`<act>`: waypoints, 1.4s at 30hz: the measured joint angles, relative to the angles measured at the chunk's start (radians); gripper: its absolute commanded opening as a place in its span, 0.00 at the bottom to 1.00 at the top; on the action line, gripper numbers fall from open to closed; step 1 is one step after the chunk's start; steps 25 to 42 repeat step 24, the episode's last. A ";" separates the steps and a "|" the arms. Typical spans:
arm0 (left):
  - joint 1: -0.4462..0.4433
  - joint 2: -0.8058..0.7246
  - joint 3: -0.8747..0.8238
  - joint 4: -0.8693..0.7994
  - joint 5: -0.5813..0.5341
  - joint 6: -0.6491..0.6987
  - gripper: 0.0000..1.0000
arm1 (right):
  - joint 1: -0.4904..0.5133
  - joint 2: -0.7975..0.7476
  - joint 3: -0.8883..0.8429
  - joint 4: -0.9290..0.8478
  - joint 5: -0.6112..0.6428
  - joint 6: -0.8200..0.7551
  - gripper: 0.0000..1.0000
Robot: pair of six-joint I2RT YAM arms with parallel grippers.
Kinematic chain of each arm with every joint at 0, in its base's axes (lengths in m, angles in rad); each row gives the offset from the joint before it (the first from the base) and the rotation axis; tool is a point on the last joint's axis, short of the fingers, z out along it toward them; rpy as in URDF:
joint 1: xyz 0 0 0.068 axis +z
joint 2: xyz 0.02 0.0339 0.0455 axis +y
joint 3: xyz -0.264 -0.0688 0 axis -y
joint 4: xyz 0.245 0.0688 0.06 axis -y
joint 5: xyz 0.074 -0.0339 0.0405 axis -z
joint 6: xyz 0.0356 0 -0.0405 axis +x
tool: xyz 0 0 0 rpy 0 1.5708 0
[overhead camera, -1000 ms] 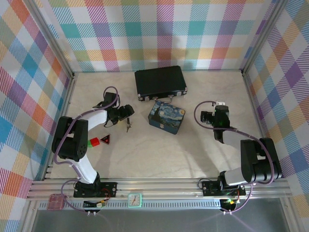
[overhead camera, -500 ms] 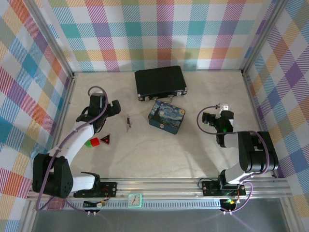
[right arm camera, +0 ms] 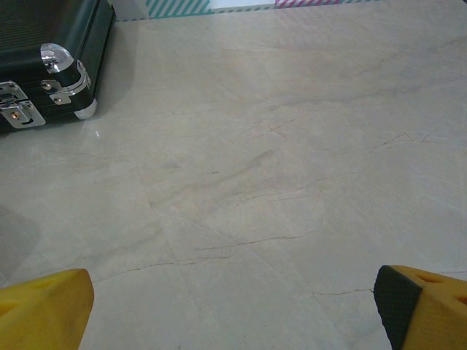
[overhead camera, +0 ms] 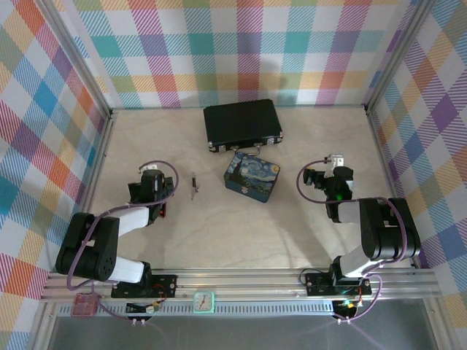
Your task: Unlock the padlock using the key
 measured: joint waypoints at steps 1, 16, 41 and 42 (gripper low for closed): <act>0.002 0.003 -0.002 0.019 0.001 0.009 1.00 | 0.000 0.000 0.000 0.000 0.000 0.000 0.99; 0.089 0.159 -0.135 0.515 0.212 -0.011 1.00 | 0.000 0.000 0.000 0.000 -0.004 0.000 0.99; 0.067 0.159 -0.058 0.495 0.225 -0.002 1.00 | 0.000 0.000 0.000 0.000 -0.004 0.000 0.99; 0.067 0.159 -0.058 0.495 0.225 -0.002 1.00 | 0.000 0.000 0.000 0.000 -0.004 0.000 0.99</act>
